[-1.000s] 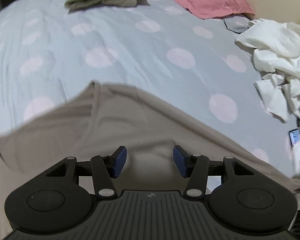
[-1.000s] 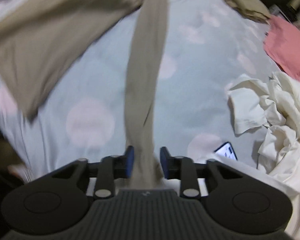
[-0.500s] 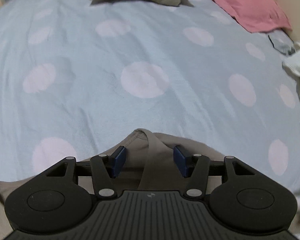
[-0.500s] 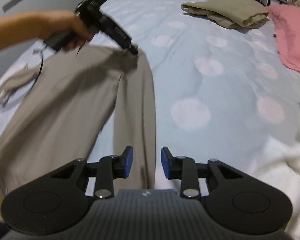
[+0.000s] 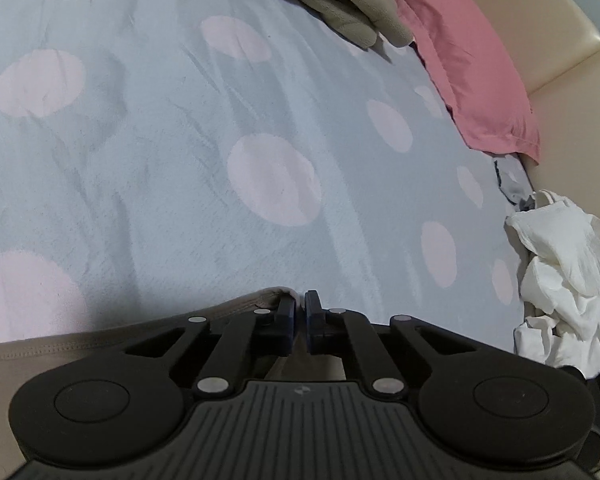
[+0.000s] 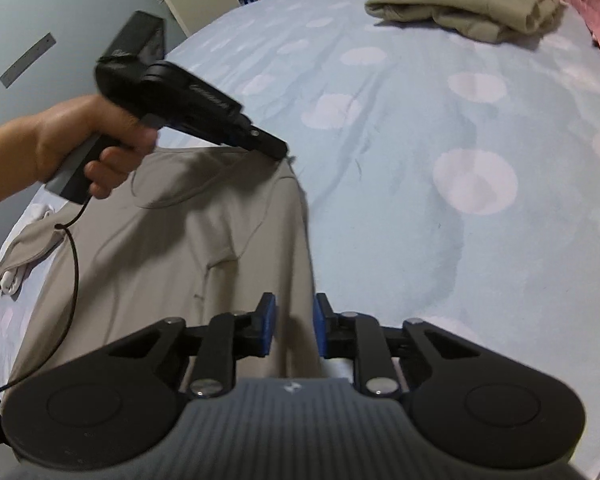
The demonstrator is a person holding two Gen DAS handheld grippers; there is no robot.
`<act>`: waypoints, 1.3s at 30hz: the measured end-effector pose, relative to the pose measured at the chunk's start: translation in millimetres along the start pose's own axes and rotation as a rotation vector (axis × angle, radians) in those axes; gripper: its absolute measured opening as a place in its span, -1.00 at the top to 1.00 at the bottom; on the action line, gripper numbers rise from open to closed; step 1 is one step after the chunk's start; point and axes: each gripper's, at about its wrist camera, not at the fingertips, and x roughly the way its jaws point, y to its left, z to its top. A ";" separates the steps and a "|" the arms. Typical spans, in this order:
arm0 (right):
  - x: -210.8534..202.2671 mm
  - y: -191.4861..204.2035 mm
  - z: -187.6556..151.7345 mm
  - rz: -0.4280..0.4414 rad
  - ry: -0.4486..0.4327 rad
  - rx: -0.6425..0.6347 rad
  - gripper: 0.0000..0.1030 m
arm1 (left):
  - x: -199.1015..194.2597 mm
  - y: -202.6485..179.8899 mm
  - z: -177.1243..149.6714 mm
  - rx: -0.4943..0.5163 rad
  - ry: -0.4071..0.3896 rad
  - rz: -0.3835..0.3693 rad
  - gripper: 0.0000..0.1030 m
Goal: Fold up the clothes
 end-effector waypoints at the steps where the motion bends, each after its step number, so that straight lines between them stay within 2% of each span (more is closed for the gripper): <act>1: 1.5 -2.6 1.6 -0.010 0.002 0.005 0.64 | -0.7 1.7 0.4 -0.007 -0.002 -0.008 0.94; 3: 3.8 -6.3 4.7 -0.019 0.005 0.009 0.76 | -1.1 3.9 0.7 -0.013 -0.006 -0.014 0.94; 8: 13.2 0.1 6.4 0.009 0.026 -0.027 0.76 | 0.1 2.5 -1.1 -0.011 -0.006 -0.016 0.94; 10: 20.3 7.2 5.2 -0.023 0.051 -0.064 0.77 | 0.1 1.8 -1.7 -0.010 -0.006 -0.015 0.94; 11: 23.8 10.3 4.8 -0.046 0.063 -0.084 0.92 | -0.1 1.6 -1.7 -0.009 -0.007 -0.015 0.94; 14: 19.4 11.1 6.9 -0.103 0.030 -0.093 0.98 | -4.0 -0.2 -1.6 -0.001 -0.041 -0.008 0.99; 18: -4.9 -4.1 17.5 -0.157 -0.075 -0.052 0.98 | -10.1 3.8 -0.5 -0.021 -0.099 -0.023 0.99; 20: -13.2 -10.3 22.0 -0.172 -0.122 -0.033 0.98 | -8.6 7.4 -0.1 -0.041 -0.102 -0.024 0.99; 22: -11.9 -13.8 24.9 -0.168 -0.137 -0.016 0.98 | -5.3 8.2 0.0 -0.046 -0.106 -0.004 0.99; 25: 3.0 -12.7 25.8 -0.189 -0.107 -0.035 0.98 | -0.7 8.5 0.2 -0.060 -0.117 0.016 0.99; 29: 18.4 -24.2 22.0 -0.225 -0.063 0.016 0.94 | 2.8 6.0 0.2 -0.067 -0.148 0.048 0.99; 32: 5.5 -27.9 18.1 -0.249 -0.103 0.025 0.86 | 3.5 3.4 0.7 -0.071 -0.165 0.049 0.99; 33: -0.9 -28.6 17.2 -0.244 -0.108 0.025 0.86 | 3.8 2.9 0.8 -0.072 -0.165 0.047 0.99; 34: -7.3 -29.3 16.1 -0.239 -0.113 0.025 0.76 | 4.1 3.0 0.5 -0.071 -0.160 0.046 0.99; 35: -14.1 -29.7 13.7 -0.222 -0.105 0.022 0.58 | 3.7 3.8 0.0 -0.072 -0.156 0.041 0.99; 36: -20.7 -29.9 11.2 -0.205 -0.097 0.020 0.53 | 3.2 4.6 -0.5 -0.072 -0.153 0.037 0.99; 39: -28.3 -27.1 0.9 -0.184 -0.057 -0.020 0.52 | 2.1 7.1 -0.8 -0.071 -0.141 0.027 0.99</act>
